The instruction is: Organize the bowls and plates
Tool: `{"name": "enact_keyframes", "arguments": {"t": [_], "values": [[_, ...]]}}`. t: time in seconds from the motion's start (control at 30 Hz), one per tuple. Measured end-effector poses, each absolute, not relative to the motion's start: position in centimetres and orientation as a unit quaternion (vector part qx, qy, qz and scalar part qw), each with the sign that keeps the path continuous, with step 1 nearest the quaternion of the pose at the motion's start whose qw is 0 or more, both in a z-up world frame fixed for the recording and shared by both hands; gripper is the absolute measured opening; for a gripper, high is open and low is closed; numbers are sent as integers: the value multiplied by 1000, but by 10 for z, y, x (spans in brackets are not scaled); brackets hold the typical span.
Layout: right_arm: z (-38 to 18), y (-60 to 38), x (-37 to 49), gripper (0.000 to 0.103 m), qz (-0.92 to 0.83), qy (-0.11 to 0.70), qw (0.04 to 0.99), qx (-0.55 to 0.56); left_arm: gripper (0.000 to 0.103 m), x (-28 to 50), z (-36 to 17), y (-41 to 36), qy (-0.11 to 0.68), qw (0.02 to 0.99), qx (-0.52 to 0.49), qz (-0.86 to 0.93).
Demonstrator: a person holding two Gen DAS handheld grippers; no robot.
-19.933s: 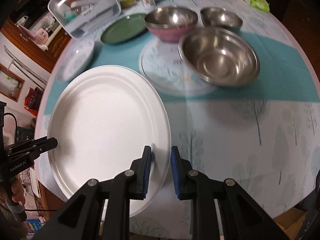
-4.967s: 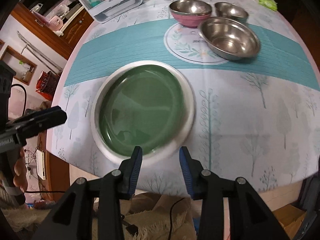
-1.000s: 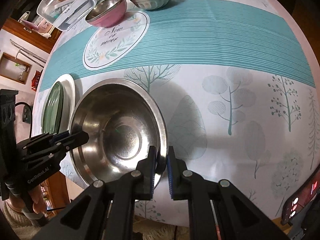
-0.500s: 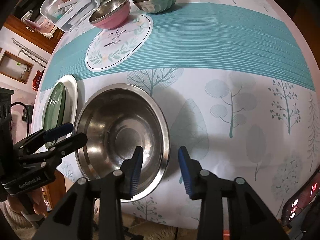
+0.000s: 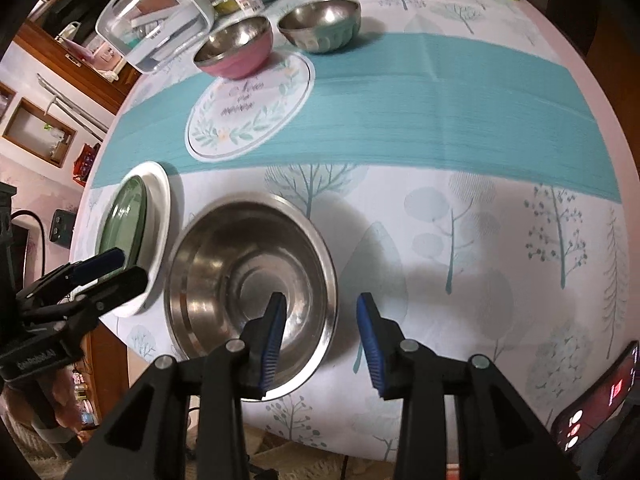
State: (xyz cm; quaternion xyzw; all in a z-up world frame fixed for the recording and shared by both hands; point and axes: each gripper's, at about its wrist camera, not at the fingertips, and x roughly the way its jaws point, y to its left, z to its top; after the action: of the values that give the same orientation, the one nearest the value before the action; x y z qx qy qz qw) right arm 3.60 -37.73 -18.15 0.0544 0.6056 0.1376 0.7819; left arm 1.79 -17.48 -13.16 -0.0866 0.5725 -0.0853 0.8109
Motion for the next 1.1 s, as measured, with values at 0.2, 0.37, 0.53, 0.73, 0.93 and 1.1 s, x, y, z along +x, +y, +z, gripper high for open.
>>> {"name": "enact_keyframes", "arguments": {"t": [0.2, 0.37, 0.53, 0.73, 0.93, 1.1], "values": [[-155, -380, 51, 37, 155, 585, 795, 49, 75, 16, -84, -152, 543, 835, -75, -46], [-122, -374, 76, 37, 172, 560, 810, 38, 81, 23, -35, -126, 503, 862, -60, -10], [-89, -364, 107, 37, 179, 541, 821, 42, 85, 50, 10, -105, 465, 884, -41, -3], [-45, -353, 147, 38, 182, 520, 831, 73, 92, 104, 43, -96, 436, 899, -37, -25], [-21, -342, 192, 60, 170, 497, 842, 122, 96, 173, 42, -101, 441, 895, -37, -48], [-48, -329, 235, 60, 154, 528, 816, 176, 96, 236, 5, -103, 479, 874, -56, -57]]}}
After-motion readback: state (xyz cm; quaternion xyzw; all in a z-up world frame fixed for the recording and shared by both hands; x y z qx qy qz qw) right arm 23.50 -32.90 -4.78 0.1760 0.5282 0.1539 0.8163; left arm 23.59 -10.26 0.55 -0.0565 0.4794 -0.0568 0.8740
